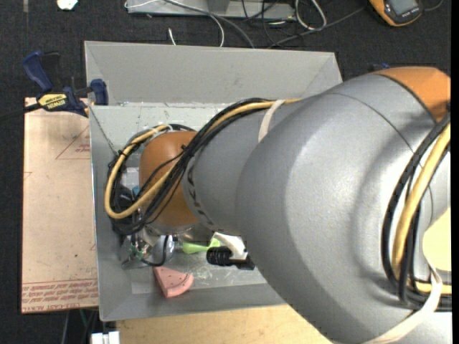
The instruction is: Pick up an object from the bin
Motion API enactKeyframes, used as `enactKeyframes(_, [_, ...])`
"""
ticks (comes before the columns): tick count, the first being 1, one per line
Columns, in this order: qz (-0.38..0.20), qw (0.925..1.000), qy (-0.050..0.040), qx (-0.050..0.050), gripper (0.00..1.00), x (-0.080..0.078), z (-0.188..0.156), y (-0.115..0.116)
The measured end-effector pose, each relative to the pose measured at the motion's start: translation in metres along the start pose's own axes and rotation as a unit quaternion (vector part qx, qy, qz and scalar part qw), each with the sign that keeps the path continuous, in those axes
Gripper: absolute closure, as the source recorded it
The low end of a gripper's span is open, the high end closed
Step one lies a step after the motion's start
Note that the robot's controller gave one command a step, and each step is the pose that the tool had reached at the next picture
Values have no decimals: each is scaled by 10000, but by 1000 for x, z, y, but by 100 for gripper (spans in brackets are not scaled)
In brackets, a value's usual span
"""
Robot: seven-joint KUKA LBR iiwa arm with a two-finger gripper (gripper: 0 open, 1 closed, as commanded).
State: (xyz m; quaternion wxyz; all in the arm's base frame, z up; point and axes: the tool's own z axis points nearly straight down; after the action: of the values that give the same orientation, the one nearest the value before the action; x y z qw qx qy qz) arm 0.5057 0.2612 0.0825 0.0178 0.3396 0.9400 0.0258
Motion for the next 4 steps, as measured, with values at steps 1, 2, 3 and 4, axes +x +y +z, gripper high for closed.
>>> enactKeyframes(1, [-29, 10000, 7, -1, 100, 0, -29, 3])
enactKeyframes(2, [-8, 10000, 2, 5, 100, 0, -15, 1])
enactKeyframes(3, [-46, 10000, 0, -3, 100, -1, -85, 6])
enactKeyframes(4, [-36, 10000, 24, 57, 100, 1, -71, 2])
